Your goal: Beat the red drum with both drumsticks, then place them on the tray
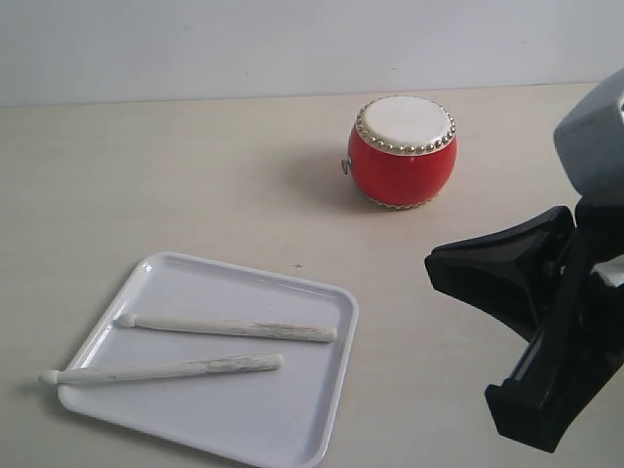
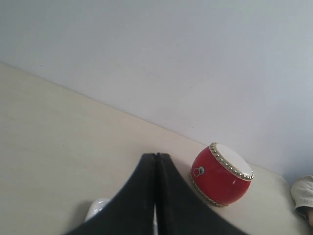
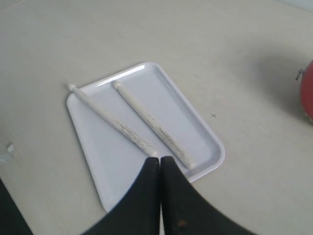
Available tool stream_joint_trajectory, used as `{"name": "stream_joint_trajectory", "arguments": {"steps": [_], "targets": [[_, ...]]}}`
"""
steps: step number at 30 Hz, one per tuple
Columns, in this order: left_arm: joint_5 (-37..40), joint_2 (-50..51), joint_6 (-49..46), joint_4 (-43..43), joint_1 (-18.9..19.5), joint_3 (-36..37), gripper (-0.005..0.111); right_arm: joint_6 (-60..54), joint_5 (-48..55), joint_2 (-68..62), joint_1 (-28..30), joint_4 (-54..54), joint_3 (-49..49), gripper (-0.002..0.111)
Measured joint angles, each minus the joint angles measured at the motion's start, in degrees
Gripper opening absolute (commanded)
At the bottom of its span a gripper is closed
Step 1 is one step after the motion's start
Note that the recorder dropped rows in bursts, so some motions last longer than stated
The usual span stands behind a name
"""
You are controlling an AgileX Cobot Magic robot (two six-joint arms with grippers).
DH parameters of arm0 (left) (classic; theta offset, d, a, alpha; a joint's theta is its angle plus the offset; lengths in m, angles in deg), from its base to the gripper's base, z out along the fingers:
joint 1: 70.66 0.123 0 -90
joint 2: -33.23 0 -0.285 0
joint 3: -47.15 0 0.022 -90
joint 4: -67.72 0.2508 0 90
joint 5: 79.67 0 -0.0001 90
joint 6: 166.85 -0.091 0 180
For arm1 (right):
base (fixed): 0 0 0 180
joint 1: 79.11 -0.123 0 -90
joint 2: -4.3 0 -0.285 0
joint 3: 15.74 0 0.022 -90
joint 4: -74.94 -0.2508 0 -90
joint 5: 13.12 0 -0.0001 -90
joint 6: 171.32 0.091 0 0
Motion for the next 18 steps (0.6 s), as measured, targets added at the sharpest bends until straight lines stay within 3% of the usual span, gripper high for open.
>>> {"name": "stream_joint_trajectory", "arguments": {"steps": [18], "targets": [[0.7,0.0,-2.5,0.1,0.0,0.0,0.000,0.0,0.0,0.0,0.0,0.0,0.0,0.000]]}}
